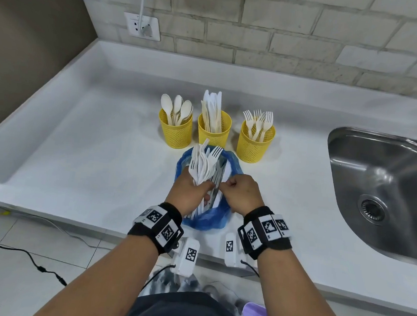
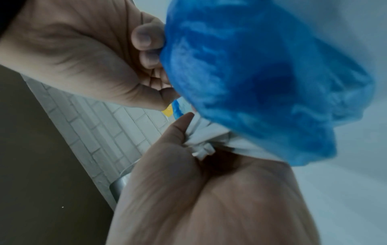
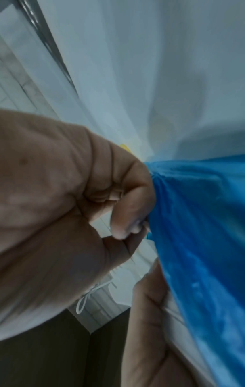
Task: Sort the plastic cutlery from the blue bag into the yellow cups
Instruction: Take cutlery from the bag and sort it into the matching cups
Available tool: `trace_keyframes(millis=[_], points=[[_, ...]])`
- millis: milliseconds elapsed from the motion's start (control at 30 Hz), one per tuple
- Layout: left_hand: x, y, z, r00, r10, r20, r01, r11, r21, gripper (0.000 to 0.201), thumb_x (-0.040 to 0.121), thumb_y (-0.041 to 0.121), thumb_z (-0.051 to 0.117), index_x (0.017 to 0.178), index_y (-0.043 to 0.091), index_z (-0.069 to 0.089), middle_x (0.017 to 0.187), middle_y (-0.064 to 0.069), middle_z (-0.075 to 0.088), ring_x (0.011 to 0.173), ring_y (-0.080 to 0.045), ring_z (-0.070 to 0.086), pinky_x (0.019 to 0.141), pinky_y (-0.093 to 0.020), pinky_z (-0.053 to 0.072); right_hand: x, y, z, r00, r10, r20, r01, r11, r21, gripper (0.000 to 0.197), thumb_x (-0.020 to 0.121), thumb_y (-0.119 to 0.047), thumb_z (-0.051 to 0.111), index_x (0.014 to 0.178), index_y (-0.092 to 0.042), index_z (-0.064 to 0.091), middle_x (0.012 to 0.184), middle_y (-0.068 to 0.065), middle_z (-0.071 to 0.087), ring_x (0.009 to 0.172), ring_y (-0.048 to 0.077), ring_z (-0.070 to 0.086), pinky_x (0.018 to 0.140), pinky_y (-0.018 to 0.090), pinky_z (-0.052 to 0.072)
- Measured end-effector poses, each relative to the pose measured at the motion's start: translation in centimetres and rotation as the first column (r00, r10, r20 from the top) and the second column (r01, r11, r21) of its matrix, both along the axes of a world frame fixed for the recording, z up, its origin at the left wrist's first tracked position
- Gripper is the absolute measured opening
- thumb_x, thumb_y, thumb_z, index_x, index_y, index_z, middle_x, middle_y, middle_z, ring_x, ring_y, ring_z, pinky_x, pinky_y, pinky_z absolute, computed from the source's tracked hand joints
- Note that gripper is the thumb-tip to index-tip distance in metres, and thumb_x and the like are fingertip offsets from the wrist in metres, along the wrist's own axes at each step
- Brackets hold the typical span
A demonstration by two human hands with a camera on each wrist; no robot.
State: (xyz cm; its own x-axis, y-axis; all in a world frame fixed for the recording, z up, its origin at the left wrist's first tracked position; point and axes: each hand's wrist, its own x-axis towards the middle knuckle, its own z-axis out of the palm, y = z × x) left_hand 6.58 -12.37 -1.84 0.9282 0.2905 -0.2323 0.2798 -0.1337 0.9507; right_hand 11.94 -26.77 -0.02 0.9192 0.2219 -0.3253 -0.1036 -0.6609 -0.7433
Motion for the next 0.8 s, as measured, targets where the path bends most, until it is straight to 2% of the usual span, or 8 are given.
trace_keyframes(millis=[67,167,300,433,533,600,667,800], points=[[0.1,0.1,-0.4,1.000,-0.023,-0.002,0.023,0.998,0.052,0.013,0.089,0.017,0.067,0.102,0.019,0.069,0.074,0.007,0.070,0.067,-0.017,0.066,0.071,-0.035,0.057,-0.2,-0.2,-0.1,1.000,0.009,-0.001,-0.009,1.000,0.023,0.024,0.088,-0.016,0.066,0.072,0.001,0.068,0.071,0.012,0.068,0.071,0.027,0.063,0.067,0.031,0.047],[0.2,-0.2,-0.7,0.998,-0.058,-0.021,0.059,0.996,0.066,0.024,0.086,0.028,0.065,0.109,0.031,0.070,0.093,0.005,0.076,0.090,-0.020,0.072,0.089,-0.047,0.060,-0.7,0.1,-0.3,0.999,0.016,0.036,-0.018,0.999,0.043,0.020,0.090,-0.020,0.068,0.073,-0.010,0.065,0.069,0.000,0.064,0.074,0.021,0.063,0.070,0.029,0.045],[0.3,-0.7,-0.5,0.996,-0.080,0.032,0.079,0.996,0.033,0.037,0.084,0.019,0.060,0.117,0.033,0.069,0.105,0.003,0.077,0.102,-0.022,0.072,0.093,-0.050,0.058,-1.2,0.5,-0.5,1.000,0.020,0.023,-0.022,0.996,0.090,0.017,0.087,-0.020,0.065,0.071,-0.015,0.062,0.072,0.004,0.070,0.073,0.031,0.071,0.078,0.049,0.060],[0.3,-0.6,-0.3,0.993,-0.096,0.068,0.098,0.995,-0.027,0.037,0.085,-0.005,0.054,0.110,0.019,0.067,0.084,0.005,0.074,0.076,-0.016,0.069,0.069,-0.036,0.056,-0.8,0.3,-0.8,0.997,-0.039,0.068,0.027,0.984,0.174,0.011,0.078,-0.030,0.064,0.069,-0.026,0.064,0.070,-0.001,0.070,0.074,0.031,0.071,0.076,0.054,0.061],[0.3,-0.7,0.3,0.987,-0.124,0.100,0.128,0.991,-0.036,0.042,0.086,-0.007,0.057,0.119,0.018,0.066,0.099,-0.001,0.075,0.093,-0.021,0.072,0.078,-0.035,0.060,-0.7,0.2,-0.3,0.994,-0.070,0.081,0.052,0.978,0.203,0.006,0.077,-0.029,0.066,0.071,-0.026,0.066,0.071,-0.001,0.071,0.071,0.028,0.071,0.077,0.050,0.062],[0.3,-1.0,0.6,0.978,-0.159,0.138,0.166,0.985,-0.038,0.042,0.089,-0.010,0.058,0.123,0.014,0.064,0.112,-0.007,0.074,0.107,-0.019,0.070,0.092,-0.031,0.058,-0.7,0.2,0.1,0.992,-0.041,0.116,0.019,0.982,0.186,0.012,0.084,-0.018,0.071,0.073,-0.024,0.068,0.071,-0.005,0.069,0.069,0.020,0.067,0.076,0.032,0.059],[0.3,-1.1,0.7,0.972,-0.176,0.154,0.181,0.983,-0.019,0.038,0.089,-0.014,0.057,0.120,0.008,0.062,0.111,-0.016,0.072,0.103,-0.020,0.069,0.089,-0.035,0.057,-0.6,0.2,0.4,0.983,0.019,0.180,-0.044,0.990,0.133,0.012,0.087,-0.012,0.071,0.078,-0.018,0.072,0.073,-0.006,0.067,0.068,0.008,0.061,0.067,0.010,0.045],[0.3,-1.3,0.6,0.975,-0.141,0.170,0.142,0.990,0.002,0.026,0.092,-0.012,0.054,0.115,-0.002,0.059,0.099,-0.030,0.066,0.089,-0.043,0.067,0.077,-0.058,0.055,-0.1,0.3,0.1,0.958,0.077,0.276,-0.102,0.991,0.080,0.016,0.088,-0.015,0.069,0.073,-0.016,0.075,0.073,-0.001,0.070,0.069,0.013,0.062,0.066,0.021,0.044]])
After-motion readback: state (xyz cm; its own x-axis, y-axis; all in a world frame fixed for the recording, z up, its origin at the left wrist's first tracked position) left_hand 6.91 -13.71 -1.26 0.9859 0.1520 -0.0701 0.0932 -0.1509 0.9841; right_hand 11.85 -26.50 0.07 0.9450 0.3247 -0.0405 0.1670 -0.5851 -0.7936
